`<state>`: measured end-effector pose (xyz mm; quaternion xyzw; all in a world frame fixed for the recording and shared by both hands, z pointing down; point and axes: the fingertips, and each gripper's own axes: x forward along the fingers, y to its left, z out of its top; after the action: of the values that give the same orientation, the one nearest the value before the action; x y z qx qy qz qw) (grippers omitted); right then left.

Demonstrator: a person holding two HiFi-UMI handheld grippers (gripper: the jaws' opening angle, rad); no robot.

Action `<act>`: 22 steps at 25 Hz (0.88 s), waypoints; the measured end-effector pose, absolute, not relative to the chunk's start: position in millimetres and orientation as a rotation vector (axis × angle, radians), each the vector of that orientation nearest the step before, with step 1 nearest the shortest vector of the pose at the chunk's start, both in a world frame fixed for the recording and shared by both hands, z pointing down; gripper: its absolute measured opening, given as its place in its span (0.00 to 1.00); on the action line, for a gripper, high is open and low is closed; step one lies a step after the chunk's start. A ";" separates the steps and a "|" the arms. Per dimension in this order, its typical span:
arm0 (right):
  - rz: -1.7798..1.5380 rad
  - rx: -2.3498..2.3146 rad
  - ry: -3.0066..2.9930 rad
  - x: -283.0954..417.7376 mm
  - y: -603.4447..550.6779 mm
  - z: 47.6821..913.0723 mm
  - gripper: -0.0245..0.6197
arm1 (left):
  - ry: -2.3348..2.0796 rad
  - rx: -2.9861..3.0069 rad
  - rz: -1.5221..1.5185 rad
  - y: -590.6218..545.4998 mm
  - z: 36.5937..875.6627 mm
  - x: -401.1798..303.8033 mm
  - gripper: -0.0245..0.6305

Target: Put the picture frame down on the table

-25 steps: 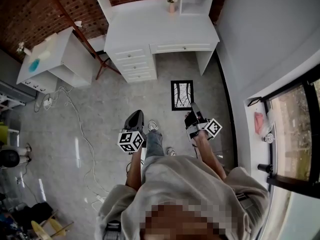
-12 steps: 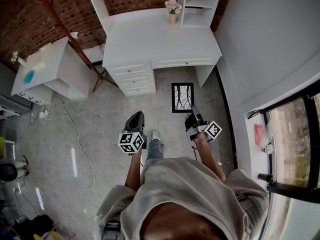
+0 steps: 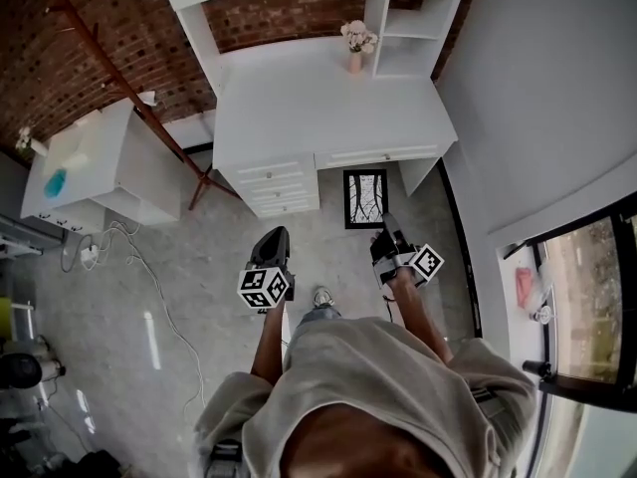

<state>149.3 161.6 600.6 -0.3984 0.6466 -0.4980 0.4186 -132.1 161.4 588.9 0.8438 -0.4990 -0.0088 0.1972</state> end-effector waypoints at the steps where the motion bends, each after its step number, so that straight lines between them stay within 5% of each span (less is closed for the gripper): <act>1: -1.246 -1.006 1.629 146.1 151.5 601.0 0.17 | -1.396 2.364 -0.024 151.1 588.6 -136.1 0.06; 22: -1.206 -1.037 1.580 119.9 35.7 602.1 0.17 | -1.326 2.419 0.006 16.6 595.4 -162.1 0.06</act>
<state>119.9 35.7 602.1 -0.4167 0.6346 -0.4843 0.4350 -162.1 16.6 595.4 0.8608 -0.4720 0.0020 0.1903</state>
